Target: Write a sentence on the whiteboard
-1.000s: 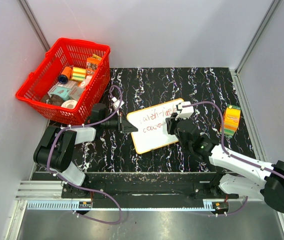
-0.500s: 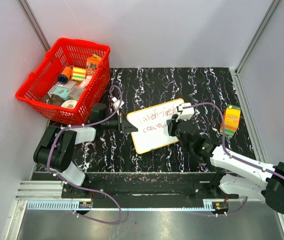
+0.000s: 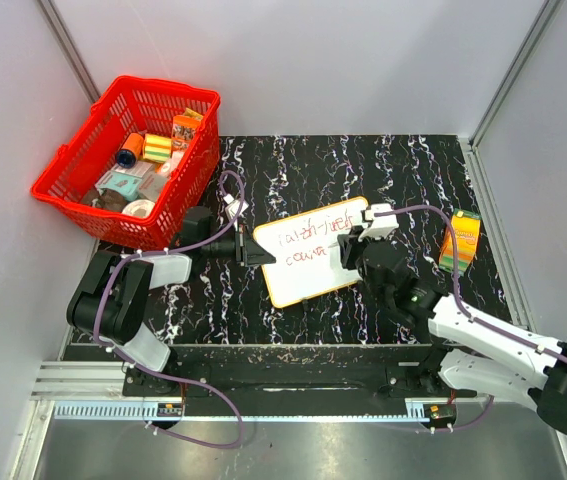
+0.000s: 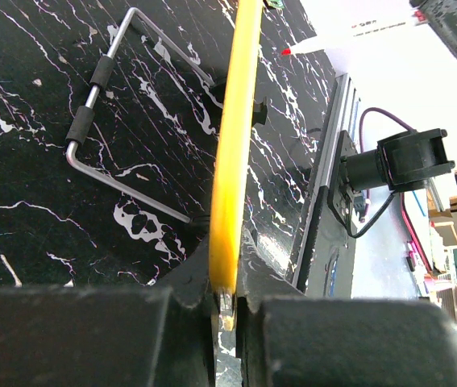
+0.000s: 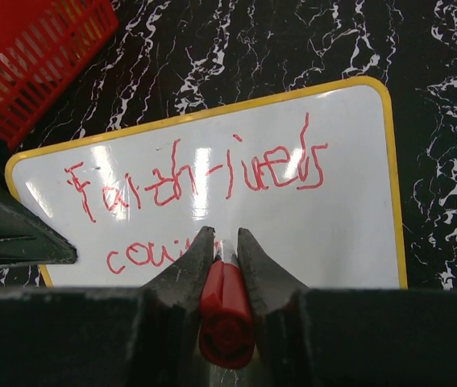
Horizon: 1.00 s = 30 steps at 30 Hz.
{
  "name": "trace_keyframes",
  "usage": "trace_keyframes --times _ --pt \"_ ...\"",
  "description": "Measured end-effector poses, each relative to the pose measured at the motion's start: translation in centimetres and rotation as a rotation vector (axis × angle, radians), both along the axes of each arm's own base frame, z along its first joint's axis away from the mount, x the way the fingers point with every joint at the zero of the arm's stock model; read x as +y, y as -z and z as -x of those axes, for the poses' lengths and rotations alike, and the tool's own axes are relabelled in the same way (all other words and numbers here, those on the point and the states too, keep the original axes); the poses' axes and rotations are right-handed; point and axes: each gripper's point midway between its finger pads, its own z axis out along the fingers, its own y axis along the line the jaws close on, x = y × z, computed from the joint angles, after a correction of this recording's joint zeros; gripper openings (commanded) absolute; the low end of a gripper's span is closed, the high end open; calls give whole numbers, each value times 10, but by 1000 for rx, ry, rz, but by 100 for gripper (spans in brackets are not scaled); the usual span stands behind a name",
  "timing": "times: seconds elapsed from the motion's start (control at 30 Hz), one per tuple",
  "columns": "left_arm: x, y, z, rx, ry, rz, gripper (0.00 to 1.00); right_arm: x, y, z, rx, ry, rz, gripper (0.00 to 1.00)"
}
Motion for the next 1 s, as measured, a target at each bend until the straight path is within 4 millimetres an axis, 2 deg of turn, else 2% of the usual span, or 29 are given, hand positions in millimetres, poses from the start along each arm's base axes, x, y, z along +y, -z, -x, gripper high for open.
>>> trace_keyframes --times 0.17,0.47,0.8,1.0 --pt "0 0 0 -1 0 0 0 -1 -8 -4 -16 7 -7 0" --pt "0 0 0 -4 1 -1 0 -10 -3 -14 -5 43 2 0" --pt "0 0 0 -3 1 -1 0 -4 10 -18 22 31 21 0" --pt "0 1 0 2 1 -3 0 -1 8 -20 19 22 13 0"
